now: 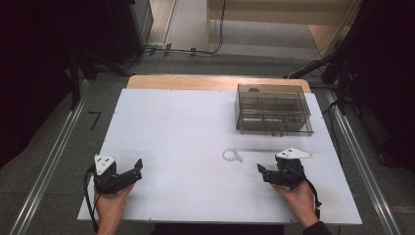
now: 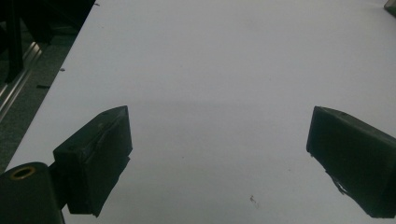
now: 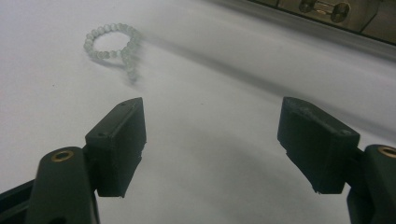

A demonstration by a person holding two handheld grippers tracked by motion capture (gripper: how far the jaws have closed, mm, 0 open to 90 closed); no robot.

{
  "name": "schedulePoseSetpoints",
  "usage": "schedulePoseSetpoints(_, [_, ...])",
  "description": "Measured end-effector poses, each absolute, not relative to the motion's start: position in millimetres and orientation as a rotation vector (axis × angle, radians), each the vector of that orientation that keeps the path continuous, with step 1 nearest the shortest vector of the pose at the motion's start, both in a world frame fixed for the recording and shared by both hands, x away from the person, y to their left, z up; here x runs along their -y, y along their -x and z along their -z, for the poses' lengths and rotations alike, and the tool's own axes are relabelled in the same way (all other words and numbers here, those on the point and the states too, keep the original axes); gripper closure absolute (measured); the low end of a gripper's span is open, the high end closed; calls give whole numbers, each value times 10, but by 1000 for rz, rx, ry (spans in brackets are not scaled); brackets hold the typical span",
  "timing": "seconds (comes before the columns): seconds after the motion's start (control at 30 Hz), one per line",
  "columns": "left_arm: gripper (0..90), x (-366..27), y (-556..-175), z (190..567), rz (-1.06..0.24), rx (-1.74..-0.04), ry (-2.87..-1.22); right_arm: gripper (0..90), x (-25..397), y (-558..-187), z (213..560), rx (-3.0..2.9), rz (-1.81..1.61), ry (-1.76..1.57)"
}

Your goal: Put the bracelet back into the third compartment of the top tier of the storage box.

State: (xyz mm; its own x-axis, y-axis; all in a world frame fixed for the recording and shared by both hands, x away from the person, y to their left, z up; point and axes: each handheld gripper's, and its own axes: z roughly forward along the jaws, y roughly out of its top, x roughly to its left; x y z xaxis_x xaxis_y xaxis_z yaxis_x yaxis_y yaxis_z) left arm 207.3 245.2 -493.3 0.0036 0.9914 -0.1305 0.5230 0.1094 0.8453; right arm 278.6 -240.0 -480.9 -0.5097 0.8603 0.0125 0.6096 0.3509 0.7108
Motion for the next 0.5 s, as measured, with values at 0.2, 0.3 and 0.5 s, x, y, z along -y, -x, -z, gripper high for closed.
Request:
schedulePoseSetpoints(0.2, [69,-2458,-2071,4932,-774,-1625,-1511,221,2358,-2806,4814,-2263,-951,-1288])
schedulePoseSetpoints(0.3, [69,-2456,-2072,4933,-773,-1625,-1513,221,2331,-2816,4816,-2267,-954,-1285])
schedulePoseSetpoints(0.5, [69,-2457,-2074,4935,-773,-1626,-1513,222,2237,-2855,4814,-2282,-963,-1263])
